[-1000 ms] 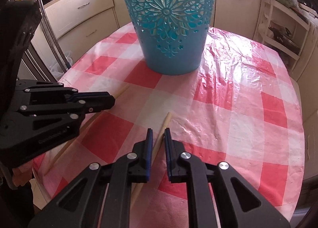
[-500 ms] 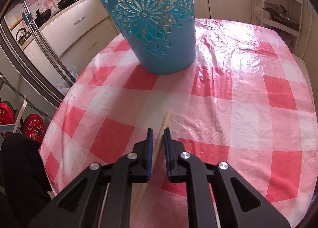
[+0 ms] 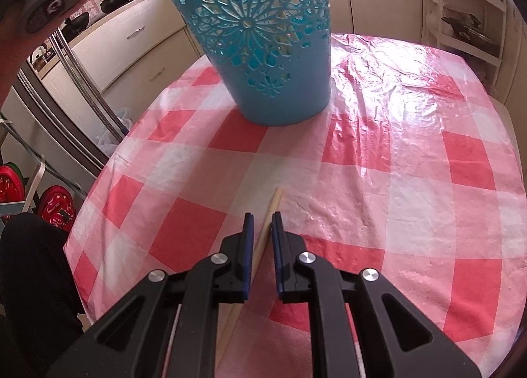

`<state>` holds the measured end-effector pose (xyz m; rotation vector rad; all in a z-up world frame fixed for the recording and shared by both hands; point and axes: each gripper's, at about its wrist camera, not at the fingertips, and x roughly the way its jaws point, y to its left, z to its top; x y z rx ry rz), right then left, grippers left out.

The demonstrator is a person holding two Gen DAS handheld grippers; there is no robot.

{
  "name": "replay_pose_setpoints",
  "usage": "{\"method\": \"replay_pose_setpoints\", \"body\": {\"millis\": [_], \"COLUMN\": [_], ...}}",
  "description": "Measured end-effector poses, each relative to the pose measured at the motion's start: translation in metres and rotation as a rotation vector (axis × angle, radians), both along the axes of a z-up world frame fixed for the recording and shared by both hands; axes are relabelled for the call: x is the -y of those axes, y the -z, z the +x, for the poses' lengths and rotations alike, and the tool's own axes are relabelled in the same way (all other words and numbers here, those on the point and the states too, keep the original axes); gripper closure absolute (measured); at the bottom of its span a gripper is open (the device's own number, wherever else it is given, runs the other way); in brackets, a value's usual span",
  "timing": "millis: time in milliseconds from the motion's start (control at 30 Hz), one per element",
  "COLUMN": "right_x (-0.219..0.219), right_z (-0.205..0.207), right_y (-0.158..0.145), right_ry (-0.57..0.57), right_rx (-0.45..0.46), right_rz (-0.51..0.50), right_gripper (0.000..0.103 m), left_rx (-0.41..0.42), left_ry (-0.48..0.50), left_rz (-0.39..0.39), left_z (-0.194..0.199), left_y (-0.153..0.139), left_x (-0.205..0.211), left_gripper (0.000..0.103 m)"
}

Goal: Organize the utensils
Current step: 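Lift the chopstick with the left gripper into the basket and open it, then close the right gripper on the last chopstick and drop it into the basket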

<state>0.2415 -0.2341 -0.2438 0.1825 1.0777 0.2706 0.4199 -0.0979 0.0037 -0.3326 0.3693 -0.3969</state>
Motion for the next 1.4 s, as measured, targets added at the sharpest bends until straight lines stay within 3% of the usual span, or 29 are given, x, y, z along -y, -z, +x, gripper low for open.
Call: {"method": "replay_pose_setpoints", "body": {"millis": [400, 733, 800, 933, 1100, 1300, 1400], "right_x": [-0.003, -0.004, -0.003, 0.001, 0.003, -0.025, -0.015], "right_z": [0.002, 0.002, 0.003, 0.005, 0.003, -0.007, -0.003], "right_y": [0.001, 0.002, 0.002, 0.002, 0.001, -0.003, -0.004], "right_ry": [-0.013, -0.018, -0.026, -0.026, -0.024, -0.094, -0.071], "right_rx": [0.009, 0.008, 0.003, -0.006, -0.014, 0.073, 0.034], "right_rz": [-0.011, -0.014, -0.011, 0.014, 0.023, -0.188, -0.123], "right_gripper": [0.091, 0.091, 0.090, 0.090, 0.090, 0.094, 0.097], "left_rx": [-0.022, -0.085, -0.128, -0.155, -0.148, -0.222, -0.289], "left_ry": [-0.071, 0.001, 0.036, 0.032, -0.022, -0.122, -0.202], "left_rz": [0.011, 0.119, 0.162, 0.228, 0.236, 0.172, 0.185], "left_z": [0.011, 0.001, -0.002, -0.023, -0.061, -0.086, -0.087], "left_y": [0.043, 0.063, 0.069, 0.071, 0.062, 0.085, 0.111], "left_x": [0.003, 0.011, 0.012, -0.004, -0.048, -0.102, -0.119], "left_gripper": [0.098, 0.097, 0.088, 0.050, 0.031, 0.027, 0.027]}}
